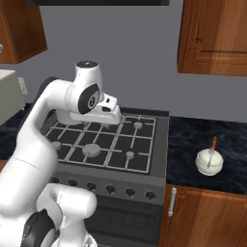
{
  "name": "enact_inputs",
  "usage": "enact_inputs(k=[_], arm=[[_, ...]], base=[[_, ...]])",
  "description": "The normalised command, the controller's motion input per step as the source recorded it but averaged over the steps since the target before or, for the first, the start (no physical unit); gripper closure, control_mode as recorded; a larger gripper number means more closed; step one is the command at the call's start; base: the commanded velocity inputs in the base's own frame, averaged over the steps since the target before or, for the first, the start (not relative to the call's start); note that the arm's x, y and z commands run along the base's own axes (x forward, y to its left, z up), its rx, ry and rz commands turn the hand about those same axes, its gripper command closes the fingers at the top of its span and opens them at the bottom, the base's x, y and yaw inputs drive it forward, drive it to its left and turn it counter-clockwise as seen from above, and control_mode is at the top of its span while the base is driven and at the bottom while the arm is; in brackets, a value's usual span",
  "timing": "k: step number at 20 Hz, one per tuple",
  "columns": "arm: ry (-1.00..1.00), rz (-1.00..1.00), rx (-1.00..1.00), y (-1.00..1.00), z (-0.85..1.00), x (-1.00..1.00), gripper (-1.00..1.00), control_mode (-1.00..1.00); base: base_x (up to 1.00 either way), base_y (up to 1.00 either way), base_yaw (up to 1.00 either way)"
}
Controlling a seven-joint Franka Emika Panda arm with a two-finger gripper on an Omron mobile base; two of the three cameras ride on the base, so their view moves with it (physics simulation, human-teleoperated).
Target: Pick the kettle from the counter and place it on a stove burner. Then turn the burner on.
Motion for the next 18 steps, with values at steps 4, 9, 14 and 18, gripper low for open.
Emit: enact_inputs(k=[4,9,14,18], arm=[[0.0,-0.06,0.0,-0.78,-0.17,-0.37,-1.0,-1.0],[0.02,-0.08,0.0,-0.83,-0.2,-0.26,-1.0,-1.0],[0.05,-0.09,0.0,-0.77,-0.16,-0.1,-1.0,-1.0],[0.08,-0.13,0.0,-0.69,-0.12,-0.01,-1.0,-1.0]], base=[[0.0,0.0,0.0],[0.0,0.0,0.0],[0.0,0.0,0.0],[0.0,0.0,0.0]])
